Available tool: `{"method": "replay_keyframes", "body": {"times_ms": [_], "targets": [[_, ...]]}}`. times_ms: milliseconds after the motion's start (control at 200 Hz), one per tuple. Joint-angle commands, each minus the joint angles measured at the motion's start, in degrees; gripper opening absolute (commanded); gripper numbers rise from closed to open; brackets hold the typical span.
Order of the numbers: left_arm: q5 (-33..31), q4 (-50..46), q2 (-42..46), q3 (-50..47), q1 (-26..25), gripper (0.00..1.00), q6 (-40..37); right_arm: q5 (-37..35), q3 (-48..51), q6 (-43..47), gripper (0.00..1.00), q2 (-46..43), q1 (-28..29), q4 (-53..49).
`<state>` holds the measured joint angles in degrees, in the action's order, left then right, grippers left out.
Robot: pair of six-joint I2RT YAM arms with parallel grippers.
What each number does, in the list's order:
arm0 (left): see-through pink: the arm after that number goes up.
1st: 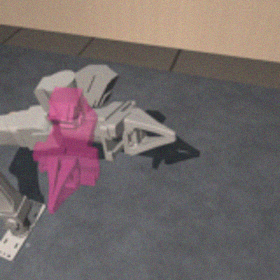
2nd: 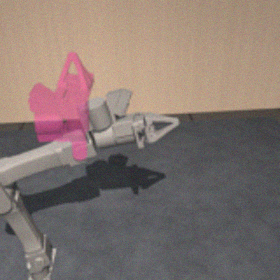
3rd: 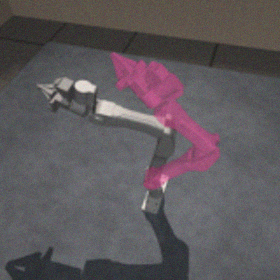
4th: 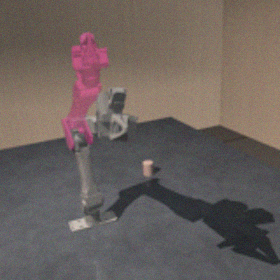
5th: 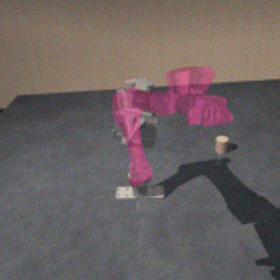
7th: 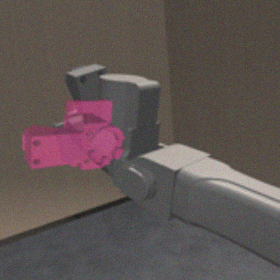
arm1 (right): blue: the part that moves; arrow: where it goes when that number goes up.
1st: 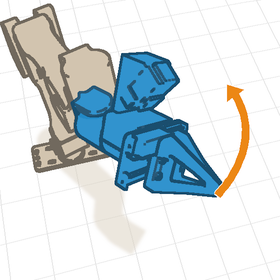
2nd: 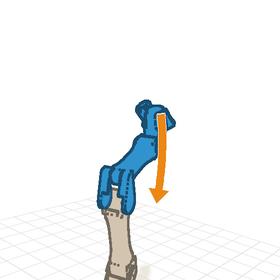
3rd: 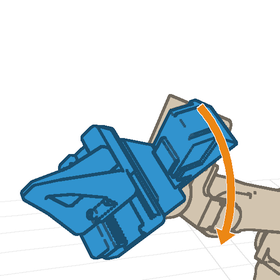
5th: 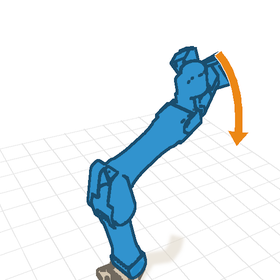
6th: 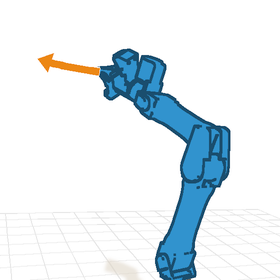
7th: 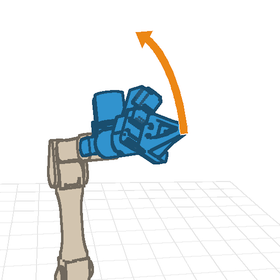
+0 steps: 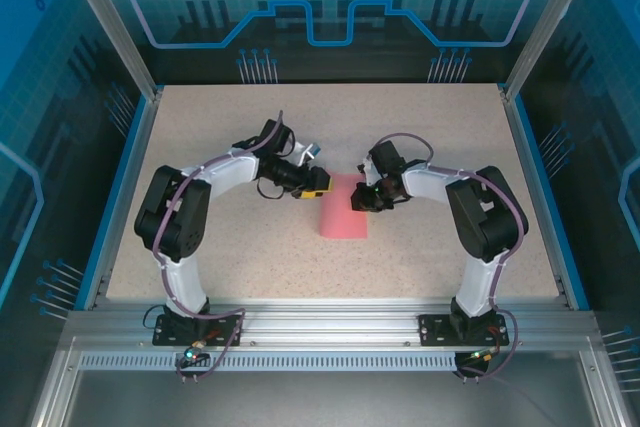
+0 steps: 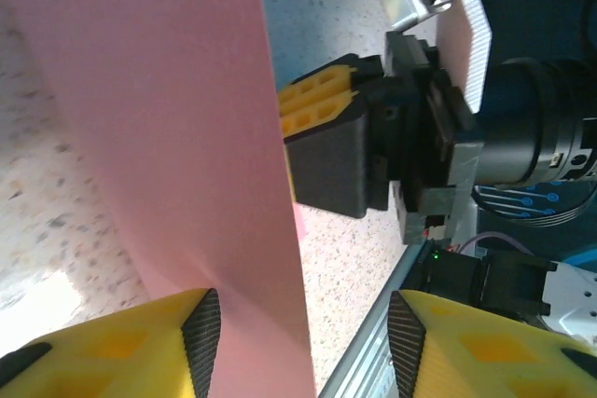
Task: Fold a paper plane with a square sheet of paper (fold left side to right side)
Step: First fold in half a square sheet of paper at the center of the table.
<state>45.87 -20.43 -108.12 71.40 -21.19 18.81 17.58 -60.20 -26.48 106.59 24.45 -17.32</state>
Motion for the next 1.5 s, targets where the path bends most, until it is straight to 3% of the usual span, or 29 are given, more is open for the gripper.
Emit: {"method": "replay_keyframes", "body": {"times_ms": [0,225,415,575,735,990,1160,1265,1496], "targets": [[2.56,2.30,-2.38,2.47,-1.05,0.54,2.36,0.68,1.75,-0.81,0.20,-2.67,-0.31,1.81],[2.12,3.62,-5.56,4.28,-2.25,0.48,3.51,1.72,5.26,-1.45,0.31,-10.74,-3.83,3.65],[1.29,3.40,-6.39,4.55,-2.63,0.25,3.41,9.10,9.05,-5.11,0.38,-15.39,-6.34,10.03],[0.74,2.94,-6.58,4.53,-2.62,0.12,2.99,16.94,9.02,-9.28,0.44,-13.45,-6.30,16.70],[0.20,2.44,-6.58,4.47,-2.81,0.07,2.59,19.82,7.09,-10.76,0.51,-10.58,-5.33,19.08],[0.21,1.80,-6.84,4.75,-3.14,0.06,2.22,21.25,3.72,-11.40,0.46,-5.92,-3.49,18.42],[-0.59,1.12,-6.37,4.75,-3.23,0.07,2.01,19.28,2.34,-9.09,0.19,-4.96,-3.40,13.95],[-2.76,0.19,-4.59,4.21,-3.24,0.14,1.63,15.88,1.48,-6.34,0.09,-4.77,-3.38,8.71],[-12.10,-3.75,-0.52,2.26,-3.23,0.35,0.72,7.22,-0.93,-1.96,0.09,-3.60,-3.44,-0.08]]}}
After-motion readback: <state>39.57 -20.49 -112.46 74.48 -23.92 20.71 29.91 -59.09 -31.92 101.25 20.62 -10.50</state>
